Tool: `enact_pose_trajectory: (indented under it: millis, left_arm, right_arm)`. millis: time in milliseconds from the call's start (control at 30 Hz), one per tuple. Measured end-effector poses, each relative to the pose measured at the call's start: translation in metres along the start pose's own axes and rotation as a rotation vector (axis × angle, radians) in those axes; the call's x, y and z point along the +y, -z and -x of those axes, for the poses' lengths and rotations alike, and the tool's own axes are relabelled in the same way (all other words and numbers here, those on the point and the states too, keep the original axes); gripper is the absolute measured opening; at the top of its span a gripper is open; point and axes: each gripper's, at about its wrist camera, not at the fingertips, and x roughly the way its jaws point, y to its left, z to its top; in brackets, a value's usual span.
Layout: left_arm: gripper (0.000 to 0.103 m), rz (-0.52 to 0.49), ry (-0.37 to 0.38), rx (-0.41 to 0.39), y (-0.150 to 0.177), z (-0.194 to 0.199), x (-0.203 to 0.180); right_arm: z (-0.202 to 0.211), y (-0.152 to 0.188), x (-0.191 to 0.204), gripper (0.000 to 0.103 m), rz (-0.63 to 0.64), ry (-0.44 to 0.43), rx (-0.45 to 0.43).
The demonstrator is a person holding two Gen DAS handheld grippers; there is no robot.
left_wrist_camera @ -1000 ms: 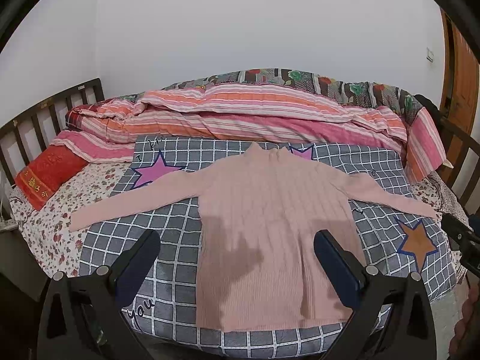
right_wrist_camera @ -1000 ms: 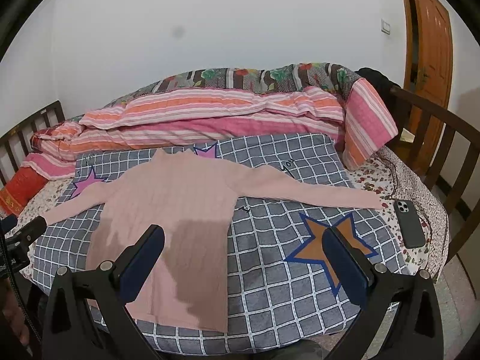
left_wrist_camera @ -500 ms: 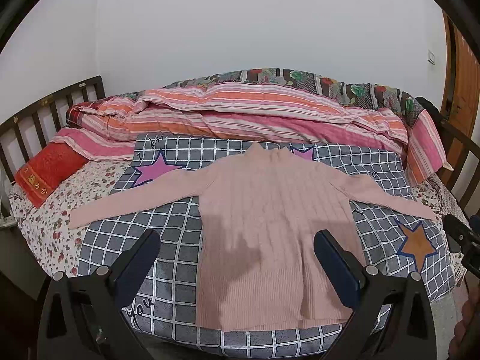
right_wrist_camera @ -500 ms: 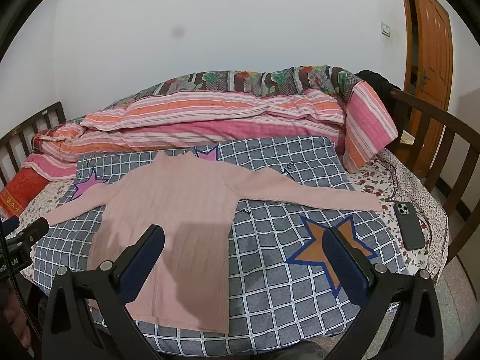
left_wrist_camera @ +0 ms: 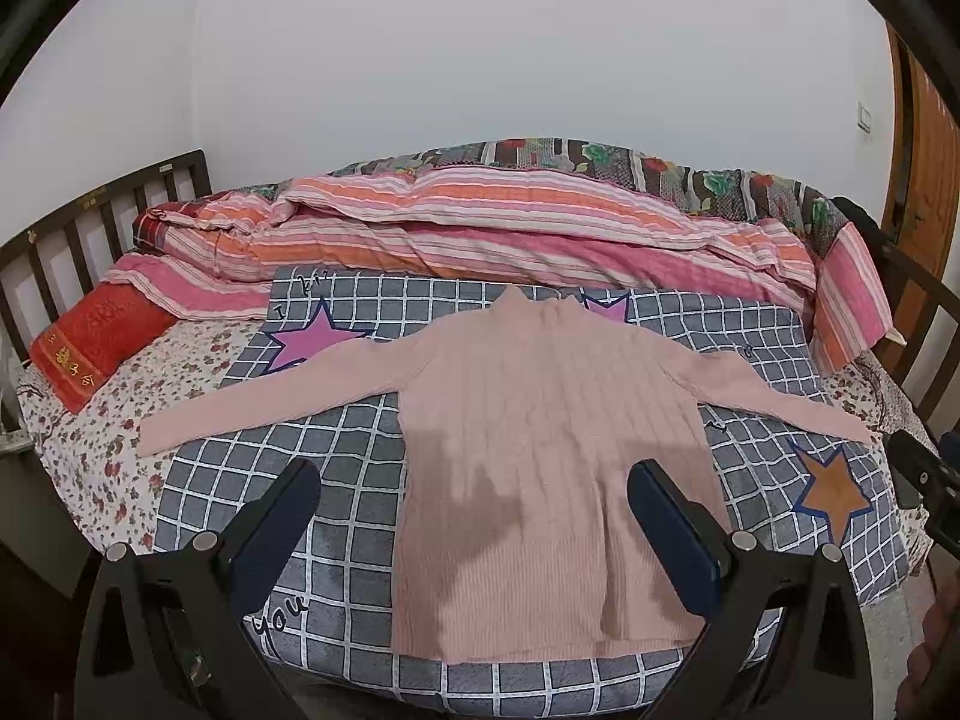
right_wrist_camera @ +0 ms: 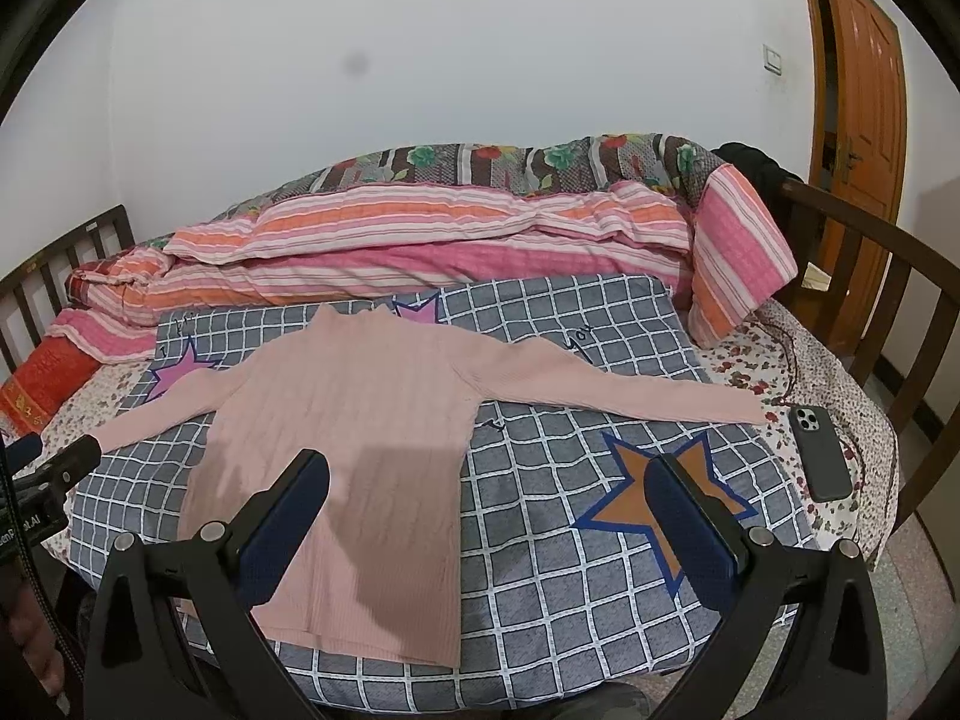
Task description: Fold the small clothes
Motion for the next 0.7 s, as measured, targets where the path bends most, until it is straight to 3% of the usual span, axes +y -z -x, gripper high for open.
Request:
enact_pose_trajectory:
  millis: [700]
  left_arm:
    - [0.103,0.014,0.006,-0.003,-0.0045,-0.0031,0.0029]
  right_arm:
    - [-0.0012,-0.0023,0.0093,0.103,0.02,-0.007,-0.014]
